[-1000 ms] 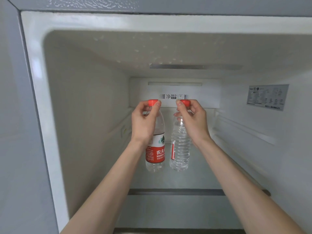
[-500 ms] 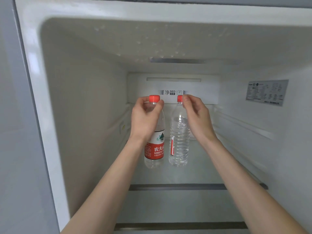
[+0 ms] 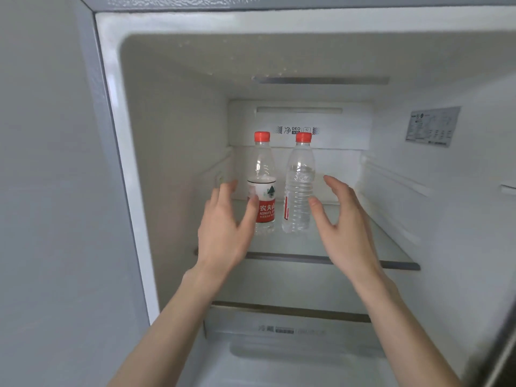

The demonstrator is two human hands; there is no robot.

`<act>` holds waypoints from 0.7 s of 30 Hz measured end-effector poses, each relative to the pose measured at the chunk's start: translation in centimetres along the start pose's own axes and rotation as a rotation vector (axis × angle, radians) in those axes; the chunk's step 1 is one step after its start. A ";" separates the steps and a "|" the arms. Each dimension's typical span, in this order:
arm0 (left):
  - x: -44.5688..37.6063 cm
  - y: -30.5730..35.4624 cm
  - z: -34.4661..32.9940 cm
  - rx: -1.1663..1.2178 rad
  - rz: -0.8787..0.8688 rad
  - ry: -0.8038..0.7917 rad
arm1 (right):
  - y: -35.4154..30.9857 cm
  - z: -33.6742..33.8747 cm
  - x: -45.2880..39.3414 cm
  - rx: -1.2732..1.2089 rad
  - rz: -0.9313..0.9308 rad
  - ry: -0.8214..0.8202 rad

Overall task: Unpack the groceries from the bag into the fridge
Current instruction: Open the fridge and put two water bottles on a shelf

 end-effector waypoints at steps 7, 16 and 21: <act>7.8 -2.5 1.4 -0.273 -0.107 0.053 | -2.5 0.2 6.6 0.226 0.144 -0.119; 13.7 -5.1 4.2 -0.467 -0.300 0.022 | -6.4 1.6 14.5 0.473 0.212 -0.192; 16.2 -6.6 4.8 -0.411 -0.346 -0.062 | -9.0 2.2 18.6 0.635 0.136 -0.240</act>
Point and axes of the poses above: each hand's wrist, its own x-axis away from the middle knuckle, its own z-axis out of the back of the hand, y = z × x, the point moved 3 cm from there along -x, towards the middle knuckle, and after that the axes turned 15 degrees about z, right-handed, at the moved point
